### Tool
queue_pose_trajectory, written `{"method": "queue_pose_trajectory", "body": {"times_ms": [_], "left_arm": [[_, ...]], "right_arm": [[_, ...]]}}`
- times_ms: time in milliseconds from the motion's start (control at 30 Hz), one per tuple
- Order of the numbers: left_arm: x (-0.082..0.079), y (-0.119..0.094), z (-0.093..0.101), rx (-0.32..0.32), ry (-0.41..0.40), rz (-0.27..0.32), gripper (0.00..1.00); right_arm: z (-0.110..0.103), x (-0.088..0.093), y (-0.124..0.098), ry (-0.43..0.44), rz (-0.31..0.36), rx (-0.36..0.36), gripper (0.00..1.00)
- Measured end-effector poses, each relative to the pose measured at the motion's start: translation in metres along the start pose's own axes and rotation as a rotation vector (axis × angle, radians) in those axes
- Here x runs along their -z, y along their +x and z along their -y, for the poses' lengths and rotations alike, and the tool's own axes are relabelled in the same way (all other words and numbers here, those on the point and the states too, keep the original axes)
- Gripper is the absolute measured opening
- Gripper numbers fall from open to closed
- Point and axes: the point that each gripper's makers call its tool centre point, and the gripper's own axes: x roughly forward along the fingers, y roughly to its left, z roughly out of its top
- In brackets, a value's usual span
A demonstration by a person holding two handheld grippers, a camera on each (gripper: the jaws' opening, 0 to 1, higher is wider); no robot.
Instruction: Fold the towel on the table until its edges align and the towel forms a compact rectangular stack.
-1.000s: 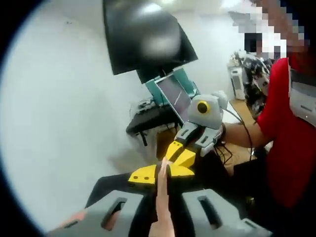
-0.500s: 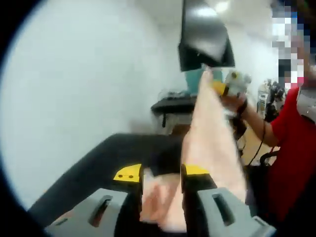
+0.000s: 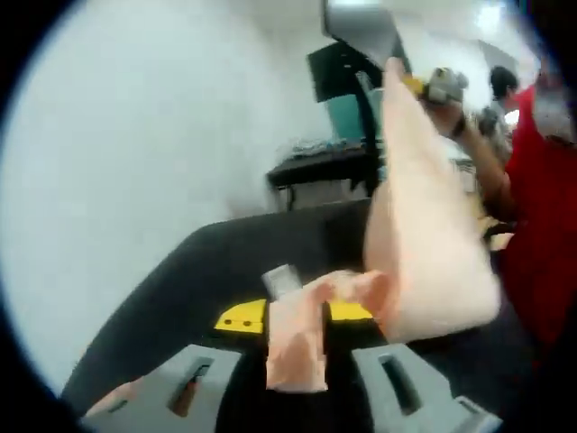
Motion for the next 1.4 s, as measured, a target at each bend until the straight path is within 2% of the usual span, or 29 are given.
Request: {"method": "queue_pose_trajectory", "body": {"times_ms": [33,100,133,167,200,233,300,400,467,500,533,567,667,700,767,900,933,967,1000,1067,1100,1167,1233,1333,1400], "left_arm": [[-0.006,0.001,0.004,0.039,-0.068,0.052,0.25],[-0.009,0.007,0.006,0.083,-0.269,0.102,0.27],[-0.009,0.012,0.002,0.080,-0.316,0.133,0.29],[-0.004,0.017,0.006,0.081,-0.368,0.126,0.29],[0.001,0.021,0.012,0.099,-0.371,0.118,0.25],[0.000,0.024,0.018,0.113,-0.345,0.138,0.22],[-0.013,0.022,0.034,0.167,-0.341,0.221,0.20],[-0.038,0.005,0.044,0.217,-0.363,0.367,0.18],[-0.059,-0.020,0.046,0.287,-0.424,0.526,0.19],[-0.063,-0.028,0.043,0.292,-0.443,0.564,0.22],[-0.063,-0.029,0.037,0.270,-0.450,0.581,0.26],[-0.057,-0.027,0.025,0.223,-0.493,0.564,0.27],[-0.034,-0.011,0.020,0.202,-0.534,0.428,0.22],[-0.028,-0.005,0.025,0.204,-0.539,0.383,0.20],[-0.025,0.004,0.035,0.220,-0.515,0.346,0.12],[-0.020,0.017,0.052,0.255,-0.469,0.274,0.11],[-0.021,0.018,0.058,0.283,-0.467,0.267,0.11],[-0.022,0.017,0.065,0.310,-0.445,0.261,0.06],[-0.024,0.016,0.067,0.305,-0.413,0.262,0.05],[-0.028,0.011,0.063,0.301,-0.418,0.283,0.05],[-0.033,0.008,0.059,0.294,-0.441,0.316,0.08],[-0.034,0.002,0.052,0.278,-0.467,0.341,0.23],[-0.031,0.000,0.053,0.284,-0.469,0.341,0.23],[-0.021,0.008,0.053,0.257,-0.467,0.288,0.22],[-0.016,0.013,0.053,0.250,-0.499,0.259,0.15]], "right_arm": [[0.001,0.003,0.000,0.000,-0.011,0.003,0.02],[0.002,0.006,-0.002,-0.014,-0.022,0.015,0.02],[0.003,0.006,-0.002,-0.011,-0.019,0.019,0.02],[0.003,0.006,-0.002,-0.005,-0.018,0.019,0.02],[0.002,0.006,-0.001,0.002,-0.014,0.015,0.02],[0.002,0.005,-0.001,0.007,-0.012,0.013,0.02],[0.002,0.004,0.000,0.003,-0.012,0.020,0.02],[0.004,0.002,-0.001,-0.005,-0.006,0.033,0.02],[0.005,-0.001,-0.002,0.005,0.004,0.031,0.02],[0.006,-0.002,-0.002,0.009,0.007,0.029,0.02],[0.005,-0.001,-0.002,0.011,0.008,0.028,0.02],[0.004,0.000,-0.002,0.011,0.009,0.025,0.02],[0.000,0.003,0.000,0.010,0.005,0.017,0.02],[-0.002,0.005,0.002,0.009,0.003,0.016,0.02],[-0.004,0.007,0.003,0.005,0.000,0.015,0.02],[-0.005,0.010,0.005,0.006,-0.010,0.012,0.02],[-0.005,0.011,0.005,0.007,-0.011,0.012,0.02],[-0.005,0.011,0.005,0.006,-0.012,0.012,0.02],[-0.005,0.012,0.005,0.004,-0.015,0.012,0.02],[-0.004,0.012,0.005,0.002,-0.018,0.015,0.02],[-0.004,0.012,0.005,0.003,-0.016,0.015,0.02],[-0.004,0.012,0.005,0.009,-0.014,0.012,0.02],[-0.005,0.013,0.006,0.007,-0.016,0.010,0.02],[-0.010,0.015,0.007,-0.003,-0.017,-0.009,0.02],[-0.013,0.014,0.008,-0.010,-0.012,-0.015,0.02]]}}
